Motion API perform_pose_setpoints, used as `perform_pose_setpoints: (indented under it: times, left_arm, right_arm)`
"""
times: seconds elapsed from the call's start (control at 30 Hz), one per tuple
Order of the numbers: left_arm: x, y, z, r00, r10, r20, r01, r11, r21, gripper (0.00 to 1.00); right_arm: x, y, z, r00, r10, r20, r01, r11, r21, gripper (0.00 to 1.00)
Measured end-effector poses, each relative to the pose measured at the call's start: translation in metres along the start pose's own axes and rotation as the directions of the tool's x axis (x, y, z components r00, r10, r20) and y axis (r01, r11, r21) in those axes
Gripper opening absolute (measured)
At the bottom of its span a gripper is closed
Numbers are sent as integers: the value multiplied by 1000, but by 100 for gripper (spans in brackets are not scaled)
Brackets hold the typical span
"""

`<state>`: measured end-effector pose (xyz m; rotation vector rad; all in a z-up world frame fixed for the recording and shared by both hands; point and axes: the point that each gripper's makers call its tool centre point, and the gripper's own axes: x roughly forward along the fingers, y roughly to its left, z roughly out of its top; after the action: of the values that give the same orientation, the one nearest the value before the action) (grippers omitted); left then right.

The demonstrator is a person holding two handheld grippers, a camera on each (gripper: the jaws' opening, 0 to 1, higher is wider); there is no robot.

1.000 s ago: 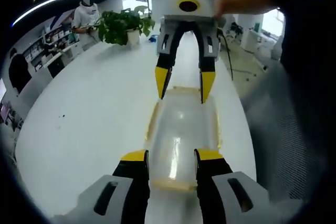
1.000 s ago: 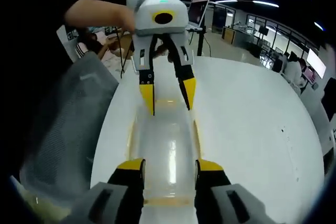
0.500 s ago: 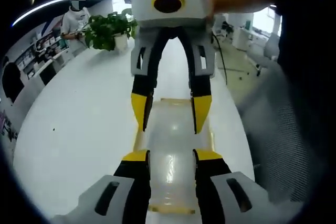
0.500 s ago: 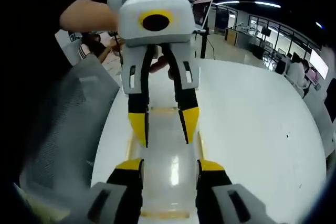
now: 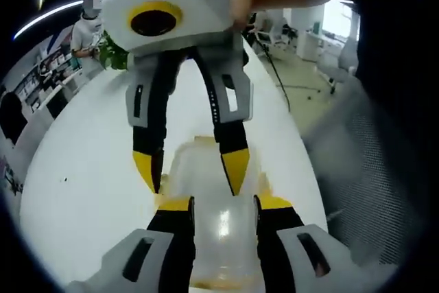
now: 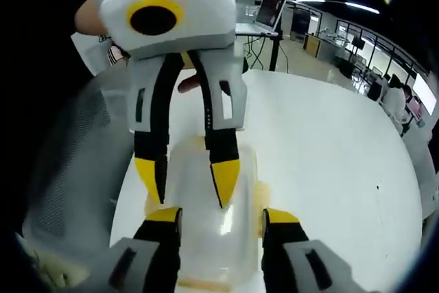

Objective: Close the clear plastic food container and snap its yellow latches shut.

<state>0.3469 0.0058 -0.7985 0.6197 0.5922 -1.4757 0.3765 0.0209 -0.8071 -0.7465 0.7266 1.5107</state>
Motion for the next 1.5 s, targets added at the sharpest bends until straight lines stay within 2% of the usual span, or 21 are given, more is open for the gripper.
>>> perform_pose_setpoints:
  times: [0.13,0.23,0.27,0.3,0.37,0.47,0.57,0.6,0.67,0.83,0.87,1.0,1.07,1.2,1.3,1.5]
  left_arm:
    - [0,-5,-7,999,21,-30,-20,999,32,33]
    - [-3,-8,-5,999,41,-19,-41,999,35,33]
    - [-3,-9,-5,998,54,-19,-53,998,39,33]
    - [-4,-8,-6,997,77,-25,-75,995,65,35]
    - [-5,-8,-5,992,122,-26,-119,988,94,40]
    - [-1,-16,-10,992,121,-42,-117,988,100,41]
    - [4,-18,-25,985,136,-107,-122,984,129,45]
    - [5,-18,-20,986,146,-78,-132,977,166,48]
    - [5,-20,-21,985,155,-76,-145,982,123,53]
    - [6,-16,-23,975,202,-92,-182,964,195,49]
    - [6,-16,-23,974,209,-91,-189,964,189,47]
    - [5,-10,-21,971,227,-80,-212,964,163,43]
    - [5,-10,-21,969,231,-84,-214,961,175,43]
    - [8,-11,-24,967,237,-94,-208,945,252,44]
    - [7,-10,-23,967,235,-96,-207,948,240,43]
    - [9,-10,-24,957,268,-112,-234,941,245,42]
  right_arm:
    - [4,-5,-1,1000,17,-20,-17,1000,-4,53]
    - [8,-4,-5,998,57,-35,-56,998,22,57]
    - [8,-2,-7,996,71,-49,-70,997,27,57]
    - [9,-2,-5,996,85,-36,-84,996,40,57]
    - [9,-8,-6,995,82,-53,-80,996,41,61]
    - [11,-9,-8,991,110,-75,-106,992,61,63]
    - [13,-8,-11,985,146,-87,-138,986,97,63]
    - [13,-8,-12,984,154,-91,-143,983,114,63]
    - [13,-7,-11,982,163,-96,-152,982,108,63]
    - [14,2,-13,967,238,-86,-222,961,162,56]
    - [15,-2,-14,972,219,-89,-205,967,152,56]
    - [15,0,-13,971,225,-86,-210,965,157,56]
    - [15,0,-13,970,227,-83,-212,964,159,55]
    - [16,0,-13,968,236,-79,-221,961,166,54]
    - [16,1,-13,966,243,-87,-226,960,167,54]
    - [16,1,-13,960,260,-100,-242,955,170,52]
